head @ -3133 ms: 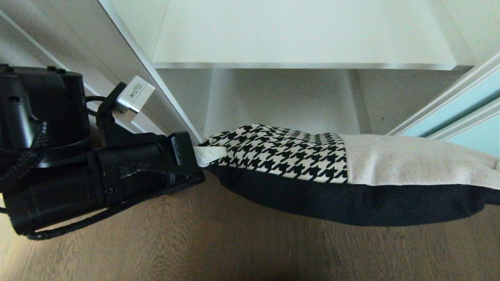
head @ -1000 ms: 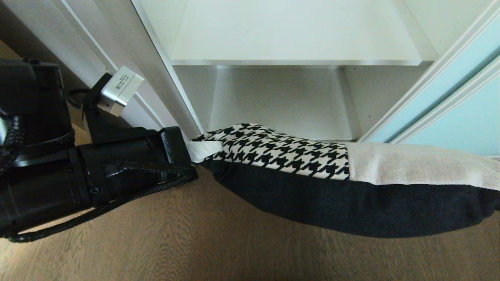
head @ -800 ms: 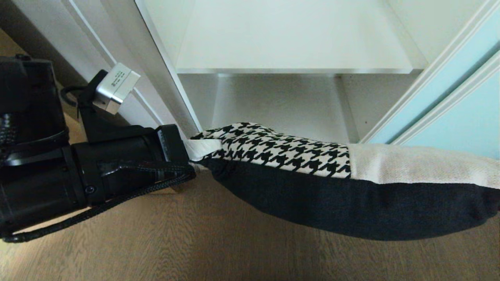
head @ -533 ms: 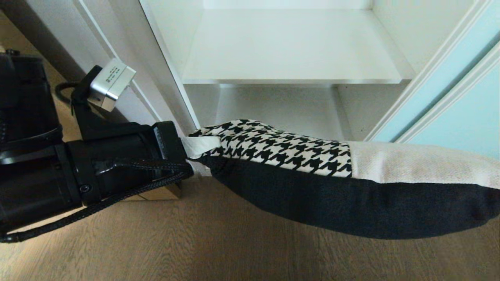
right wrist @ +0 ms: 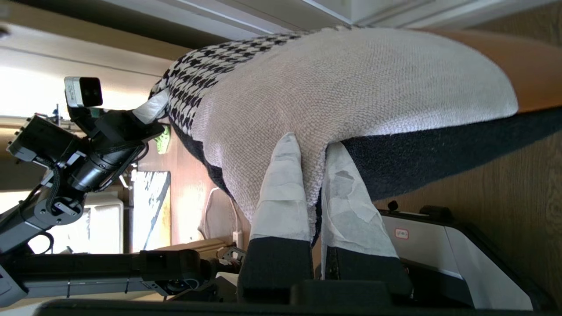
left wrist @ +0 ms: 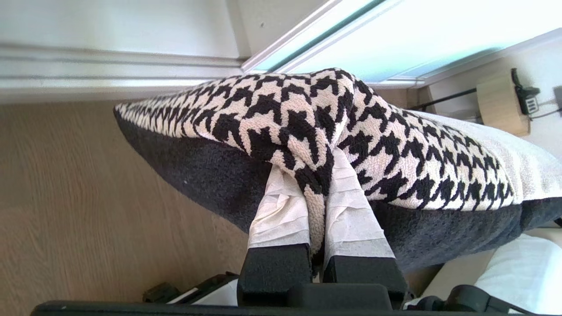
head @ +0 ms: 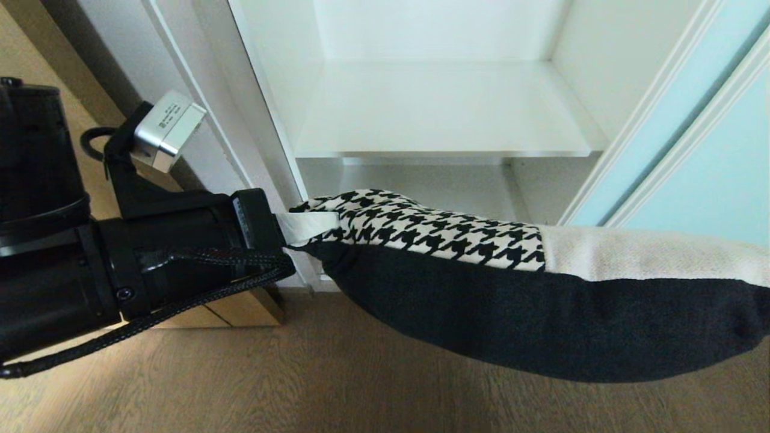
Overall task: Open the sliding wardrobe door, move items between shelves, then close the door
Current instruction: Place the pillow on the higher shelf
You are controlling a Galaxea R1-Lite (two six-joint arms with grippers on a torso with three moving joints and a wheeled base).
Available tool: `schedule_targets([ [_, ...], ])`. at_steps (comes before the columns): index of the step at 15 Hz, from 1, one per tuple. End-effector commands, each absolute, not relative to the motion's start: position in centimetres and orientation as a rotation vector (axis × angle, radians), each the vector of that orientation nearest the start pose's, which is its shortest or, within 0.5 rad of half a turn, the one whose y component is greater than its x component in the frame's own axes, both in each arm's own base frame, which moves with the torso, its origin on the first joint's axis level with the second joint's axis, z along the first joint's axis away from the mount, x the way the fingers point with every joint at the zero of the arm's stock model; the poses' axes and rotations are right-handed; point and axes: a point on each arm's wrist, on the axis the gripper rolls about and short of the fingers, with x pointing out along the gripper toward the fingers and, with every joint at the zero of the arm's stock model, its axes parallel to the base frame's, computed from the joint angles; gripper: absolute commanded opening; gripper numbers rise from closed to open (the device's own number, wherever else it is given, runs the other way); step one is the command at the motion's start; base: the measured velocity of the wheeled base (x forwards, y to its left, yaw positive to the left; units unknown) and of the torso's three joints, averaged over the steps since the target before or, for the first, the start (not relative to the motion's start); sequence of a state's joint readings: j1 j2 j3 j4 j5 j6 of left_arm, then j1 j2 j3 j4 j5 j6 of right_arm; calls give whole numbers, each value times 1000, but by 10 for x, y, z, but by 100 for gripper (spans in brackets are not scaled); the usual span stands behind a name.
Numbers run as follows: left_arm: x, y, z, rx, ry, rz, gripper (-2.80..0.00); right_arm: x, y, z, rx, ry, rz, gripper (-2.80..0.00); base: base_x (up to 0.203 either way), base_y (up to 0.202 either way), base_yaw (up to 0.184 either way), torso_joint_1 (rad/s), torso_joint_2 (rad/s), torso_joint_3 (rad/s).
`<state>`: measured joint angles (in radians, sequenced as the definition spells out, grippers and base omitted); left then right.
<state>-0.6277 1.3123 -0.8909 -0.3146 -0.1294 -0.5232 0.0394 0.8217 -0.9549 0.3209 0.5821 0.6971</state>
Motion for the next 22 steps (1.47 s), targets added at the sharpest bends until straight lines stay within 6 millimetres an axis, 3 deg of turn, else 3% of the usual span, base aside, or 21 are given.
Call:
schedule_targets([
  [1,173,-129,277,-474,299,-710,-280,56,15,299,729,403,533,-280,0,0,0,2,0,203],
  [12,172,-128,277,-471,296,-703,-280,56,15,299,727,401,533,-280,0,0,0,2,0,193],
  [22,172,-128,276,-469,298,-702,-280,56,15,299,729,409,552,-280,0,0,0,0,-1,10],
])
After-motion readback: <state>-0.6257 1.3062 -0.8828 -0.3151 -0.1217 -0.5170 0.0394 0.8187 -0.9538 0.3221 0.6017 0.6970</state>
